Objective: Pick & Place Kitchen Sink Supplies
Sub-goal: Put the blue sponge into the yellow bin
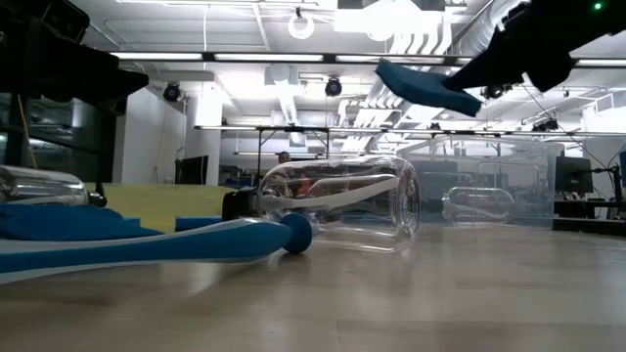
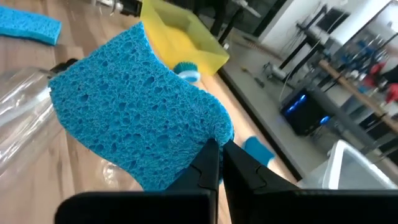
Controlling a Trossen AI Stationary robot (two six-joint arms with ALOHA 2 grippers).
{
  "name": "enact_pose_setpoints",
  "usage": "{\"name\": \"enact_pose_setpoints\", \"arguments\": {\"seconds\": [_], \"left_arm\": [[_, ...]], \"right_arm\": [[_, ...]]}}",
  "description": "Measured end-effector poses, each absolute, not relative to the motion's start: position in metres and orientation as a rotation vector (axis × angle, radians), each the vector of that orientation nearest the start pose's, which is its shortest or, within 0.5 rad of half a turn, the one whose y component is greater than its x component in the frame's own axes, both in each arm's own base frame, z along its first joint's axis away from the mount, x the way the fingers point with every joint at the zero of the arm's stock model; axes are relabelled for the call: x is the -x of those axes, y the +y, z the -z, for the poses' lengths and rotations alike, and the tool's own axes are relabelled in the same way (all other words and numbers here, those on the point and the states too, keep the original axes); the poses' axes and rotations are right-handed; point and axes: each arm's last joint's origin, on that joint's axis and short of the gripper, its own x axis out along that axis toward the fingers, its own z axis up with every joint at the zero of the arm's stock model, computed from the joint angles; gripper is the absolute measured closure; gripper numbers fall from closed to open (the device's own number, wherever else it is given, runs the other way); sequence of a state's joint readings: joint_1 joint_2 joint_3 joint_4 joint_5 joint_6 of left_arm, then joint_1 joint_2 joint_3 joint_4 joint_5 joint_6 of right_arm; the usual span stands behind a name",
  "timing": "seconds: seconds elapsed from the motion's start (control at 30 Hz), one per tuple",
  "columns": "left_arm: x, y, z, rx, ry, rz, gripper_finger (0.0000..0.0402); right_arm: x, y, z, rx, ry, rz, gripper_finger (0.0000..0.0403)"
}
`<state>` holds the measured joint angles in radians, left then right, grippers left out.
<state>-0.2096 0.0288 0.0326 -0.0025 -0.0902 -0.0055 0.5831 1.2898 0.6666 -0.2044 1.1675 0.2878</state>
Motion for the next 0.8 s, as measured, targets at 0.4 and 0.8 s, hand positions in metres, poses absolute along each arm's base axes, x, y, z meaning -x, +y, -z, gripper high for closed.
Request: {"name": "enact_pose_setpoints", "arguments": {"seconds": [0.4,0.8], "left_arm": [[-0.096,-0.018,-0.172,0.006,-0.002,0.119,0.0186],[-0.096,-0.018,-0.173,0.007,-0.011,0.117,0.0186]], "right_arm": [[-0.225,0.116,-0.195,0.442,0.436,0.601,0.0402],[-0.228,0.112,-0.195,0.468,0.438,0.626,0.0403]]}}
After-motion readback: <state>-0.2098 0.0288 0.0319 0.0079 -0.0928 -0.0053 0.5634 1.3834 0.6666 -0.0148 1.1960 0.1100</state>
